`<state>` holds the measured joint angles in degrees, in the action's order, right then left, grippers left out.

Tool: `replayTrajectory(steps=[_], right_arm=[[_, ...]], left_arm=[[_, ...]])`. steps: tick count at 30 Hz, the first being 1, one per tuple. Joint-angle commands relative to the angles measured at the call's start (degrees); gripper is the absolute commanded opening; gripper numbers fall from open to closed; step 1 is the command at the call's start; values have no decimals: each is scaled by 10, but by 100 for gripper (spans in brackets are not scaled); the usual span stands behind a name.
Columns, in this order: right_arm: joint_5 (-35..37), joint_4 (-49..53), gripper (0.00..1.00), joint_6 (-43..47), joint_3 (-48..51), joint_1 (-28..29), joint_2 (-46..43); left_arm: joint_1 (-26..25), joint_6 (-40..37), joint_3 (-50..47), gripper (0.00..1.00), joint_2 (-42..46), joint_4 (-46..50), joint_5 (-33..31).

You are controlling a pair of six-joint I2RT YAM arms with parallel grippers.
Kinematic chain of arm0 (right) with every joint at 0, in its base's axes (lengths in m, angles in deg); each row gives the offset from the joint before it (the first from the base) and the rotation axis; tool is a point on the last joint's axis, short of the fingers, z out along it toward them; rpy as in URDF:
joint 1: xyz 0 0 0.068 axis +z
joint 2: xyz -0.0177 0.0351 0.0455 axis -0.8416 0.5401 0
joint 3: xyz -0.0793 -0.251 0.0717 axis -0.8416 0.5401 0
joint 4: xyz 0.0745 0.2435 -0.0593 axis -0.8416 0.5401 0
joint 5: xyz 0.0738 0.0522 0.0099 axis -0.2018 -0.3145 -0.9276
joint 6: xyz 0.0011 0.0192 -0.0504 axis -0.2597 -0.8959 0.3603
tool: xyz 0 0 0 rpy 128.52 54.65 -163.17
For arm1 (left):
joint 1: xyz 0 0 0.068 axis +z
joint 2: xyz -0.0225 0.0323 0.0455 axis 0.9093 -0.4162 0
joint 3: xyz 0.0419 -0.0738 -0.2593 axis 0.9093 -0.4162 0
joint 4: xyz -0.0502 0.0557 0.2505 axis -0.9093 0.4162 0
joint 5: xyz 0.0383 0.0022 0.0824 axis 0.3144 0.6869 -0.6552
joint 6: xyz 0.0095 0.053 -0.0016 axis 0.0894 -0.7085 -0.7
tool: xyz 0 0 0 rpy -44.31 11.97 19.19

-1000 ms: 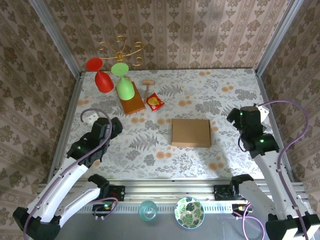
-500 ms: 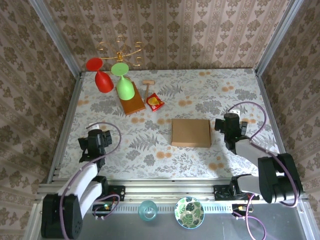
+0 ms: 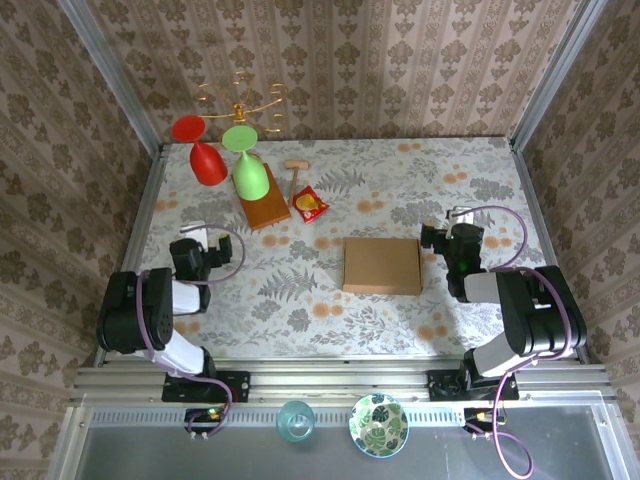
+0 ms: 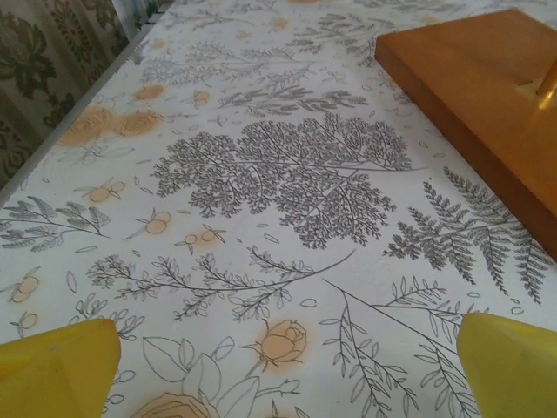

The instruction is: Fold the paper box

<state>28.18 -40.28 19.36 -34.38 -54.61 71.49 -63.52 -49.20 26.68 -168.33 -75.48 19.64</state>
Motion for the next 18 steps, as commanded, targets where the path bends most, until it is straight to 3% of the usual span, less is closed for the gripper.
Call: replayTrajectory(steps=[1,18], right_arm=[[0,-49,100,1,4,-2,4],[0,-57,100,2,8,-1,3]], left_arm=[[2,2,10,100,8,-43,23],[3,-3,17,100,2,-38,33]])
